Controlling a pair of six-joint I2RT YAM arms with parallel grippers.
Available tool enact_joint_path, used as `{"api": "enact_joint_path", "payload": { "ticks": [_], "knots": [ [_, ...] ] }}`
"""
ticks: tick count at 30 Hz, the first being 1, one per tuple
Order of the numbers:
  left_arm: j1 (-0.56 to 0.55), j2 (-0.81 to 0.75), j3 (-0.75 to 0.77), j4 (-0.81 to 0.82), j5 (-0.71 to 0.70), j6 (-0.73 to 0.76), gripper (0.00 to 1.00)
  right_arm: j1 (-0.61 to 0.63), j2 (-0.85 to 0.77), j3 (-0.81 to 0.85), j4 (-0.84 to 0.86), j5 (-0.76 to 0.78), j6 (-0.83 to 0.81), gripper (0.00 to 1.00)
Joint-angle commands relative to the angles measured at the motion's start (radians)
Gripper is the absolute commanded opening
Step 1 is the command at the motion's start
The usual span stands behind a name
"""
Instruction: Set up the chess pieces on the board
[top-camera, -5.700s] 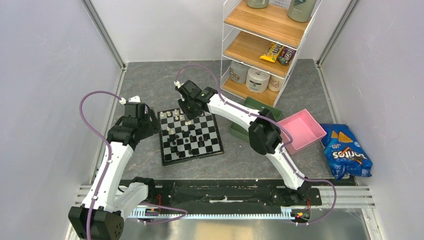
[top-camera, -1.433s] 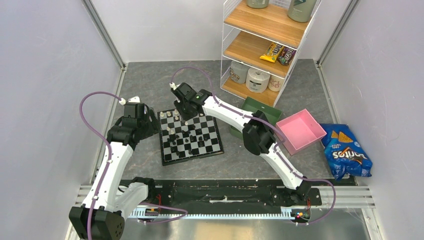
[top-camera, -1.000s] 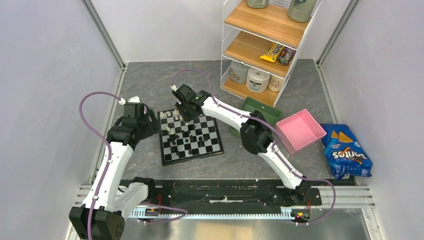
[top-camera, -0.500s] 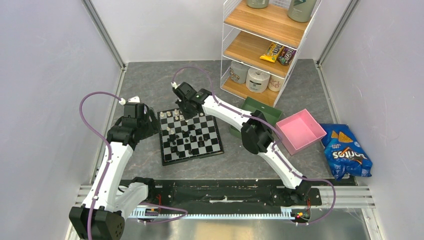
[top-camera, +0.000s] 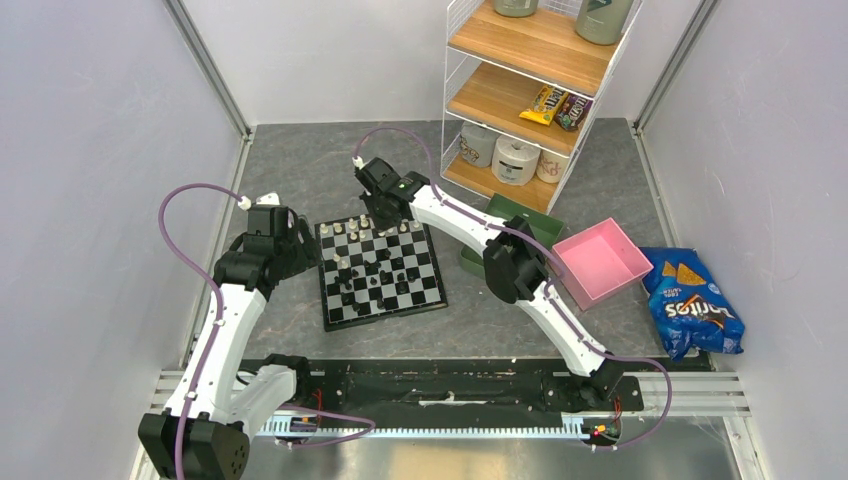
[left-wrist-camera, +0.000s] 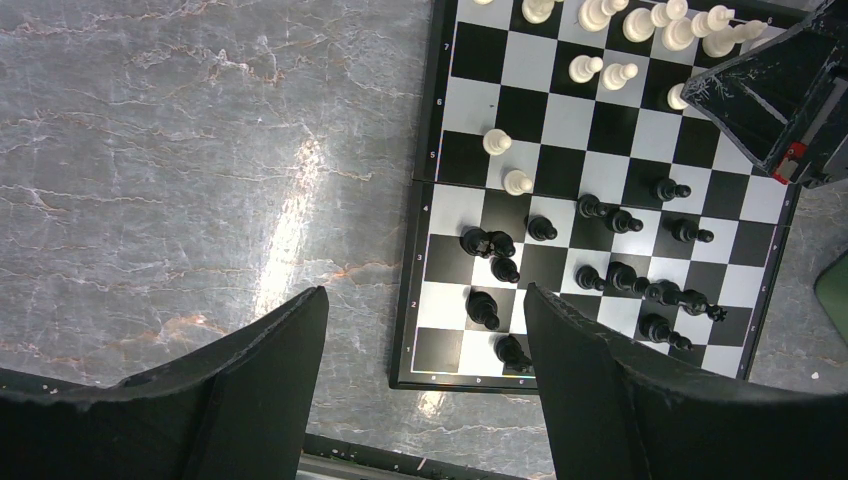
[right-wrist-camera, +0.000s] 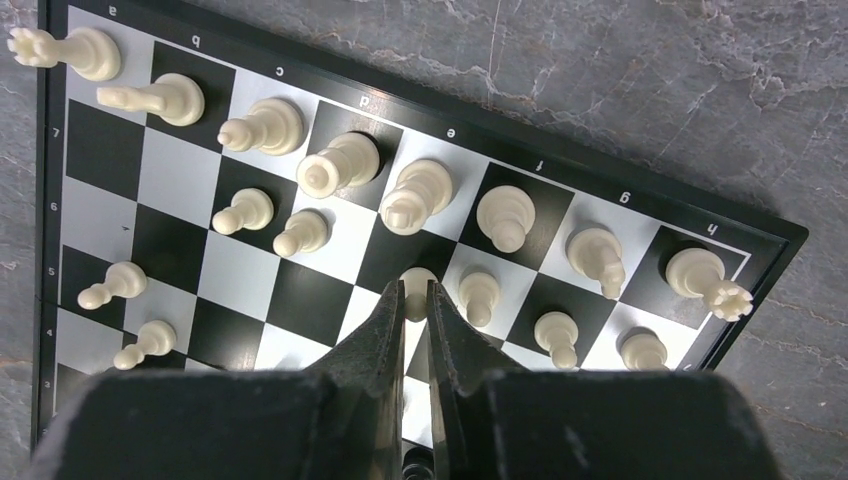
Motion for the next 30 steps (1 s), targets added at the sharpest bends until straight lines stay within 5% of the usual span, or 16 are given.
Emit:
{"api": "enact_joint_path", "payload": {
  "ticks": [1, 30],
  "knots": [
    [0.008, -0.011, 0.0, 0.023, 0.015, -0.001, 0.79, 0.001, 0.017, 0.057, 0.024, 0.008, -0.002, 0.16],
    [0.011, -0.01, -0.001, 0.023, 0.016, -0.001, 0.79, 0.003, 0.015, 0.051, 0.031, -0.046, 0.005, 0.29]
  ]
}}
